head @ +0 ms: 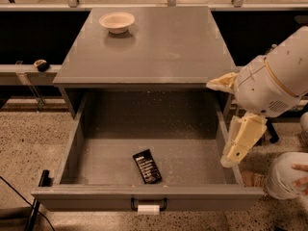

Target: Pick rxbar chocolate from top drawer and place on counter

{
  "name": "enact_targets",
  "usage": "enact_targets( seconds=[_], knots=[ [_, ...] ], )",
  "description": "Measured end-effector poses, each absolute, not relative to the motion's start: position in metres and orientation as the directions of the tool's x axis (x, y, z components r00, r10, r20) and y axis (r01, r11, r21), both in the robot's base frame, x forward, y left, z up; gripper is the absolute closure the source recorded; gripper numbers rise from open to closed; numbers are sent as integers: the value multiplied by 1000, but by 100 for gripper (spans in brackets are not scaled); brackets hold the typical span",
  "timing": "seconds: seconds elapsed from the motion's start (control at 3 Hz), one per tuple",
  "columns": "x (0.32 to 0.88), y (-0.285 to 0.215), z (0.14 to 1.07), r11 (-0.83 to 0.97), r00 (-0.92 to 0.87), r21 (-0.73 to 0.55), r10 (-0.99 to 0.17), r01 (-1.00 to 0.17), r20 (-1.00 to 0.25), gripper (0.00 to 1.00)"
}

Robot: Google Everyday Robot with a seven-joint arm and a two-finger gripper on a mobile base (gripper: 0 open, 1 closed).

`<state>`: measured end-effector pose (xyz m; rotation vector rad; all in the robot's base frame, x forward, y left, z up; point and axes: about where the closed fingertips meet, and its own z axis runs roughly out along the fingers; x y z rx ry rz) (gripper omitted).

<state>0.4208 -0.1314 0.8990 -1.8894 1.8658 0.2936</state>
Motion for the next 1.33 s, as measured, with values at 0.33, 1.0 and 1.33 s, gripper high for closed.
enact_targets(
  seconds=[0.33,1.0,1.33],
  knots=[
    [421,-129,898,26,57,-171,-885,-985,-463,0],
    [414,-84,866,-93,135,-117,-891,-989,-433,0],
    [418,-43,853,-167,201,-117,-886,-979,-419,0]
  ],
)
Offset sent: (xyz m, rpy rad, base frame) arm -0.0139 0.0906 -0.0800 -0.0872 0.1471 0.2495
